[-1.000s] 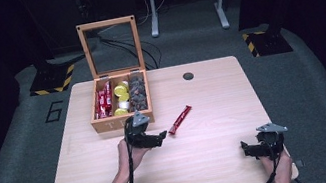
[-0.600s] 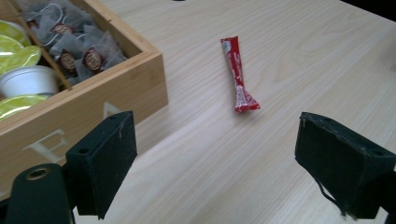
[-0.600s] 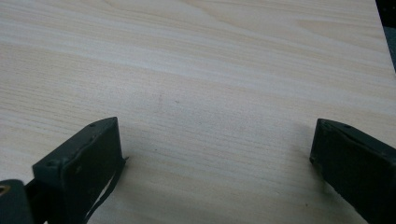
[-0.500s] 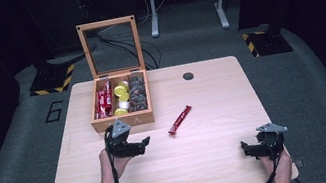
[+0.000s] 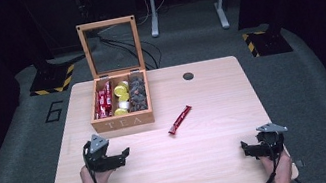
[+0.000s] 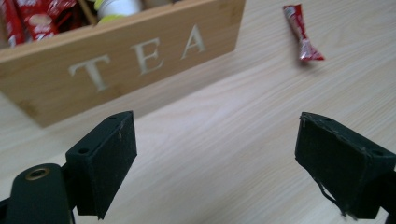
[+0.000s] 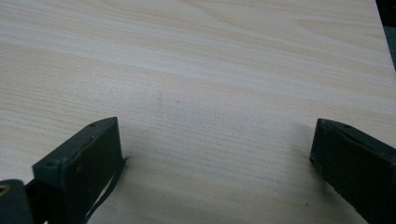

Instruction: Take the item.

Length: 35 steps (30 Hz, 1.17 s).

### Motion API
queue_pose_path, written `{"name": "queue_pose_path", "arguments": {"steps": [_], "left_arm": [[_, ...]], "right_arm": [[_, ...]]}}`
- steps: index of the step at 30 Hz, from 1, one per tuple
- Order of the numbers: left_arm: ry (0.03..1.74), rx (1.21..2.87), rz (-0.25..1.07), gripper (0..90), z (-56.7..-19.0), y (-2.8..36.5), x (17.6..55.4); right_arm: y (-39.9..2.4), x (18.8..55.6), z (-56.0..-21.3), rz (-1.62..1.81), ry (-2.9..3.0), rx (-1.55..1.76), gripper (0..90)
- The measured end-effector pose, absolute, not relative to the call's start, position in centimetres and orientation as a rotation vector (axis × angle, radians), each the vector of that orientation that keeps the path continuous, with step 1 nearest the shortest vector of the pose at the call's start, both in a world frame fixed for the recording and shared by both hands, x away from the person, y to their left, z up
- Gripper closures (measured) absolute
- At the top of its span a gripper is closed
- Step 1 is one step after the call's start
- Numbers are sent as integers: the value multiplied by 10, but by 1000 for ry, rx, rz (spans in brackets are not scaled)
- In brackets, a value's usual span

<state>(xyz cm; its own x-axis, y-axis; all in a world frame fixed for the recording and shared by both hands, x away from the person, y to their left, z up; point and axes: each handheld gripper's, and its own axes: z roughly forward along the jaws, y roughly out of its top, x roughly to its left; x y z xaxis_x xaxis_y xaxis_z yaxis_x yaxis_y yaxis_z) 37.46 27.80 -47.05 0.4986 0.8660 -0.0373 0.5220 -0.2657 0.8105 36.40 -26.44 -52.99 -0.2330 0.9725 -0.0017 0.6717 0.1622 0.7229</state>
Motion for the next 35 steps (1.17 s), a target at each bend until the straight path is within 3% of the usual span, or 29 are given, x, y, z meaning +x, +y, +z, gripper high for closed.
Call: {"name": "queue_pose_path", "arguments": {"steps": [18,35], "left_arm": [[1339,1912,584,122,-519,330,353],[1375,1949,628,116,-531,336,354]], "right_arm": [[-264,364,-530,842,1973,1556,17],[-264,364,-530,843,1972,1557,18]]}}
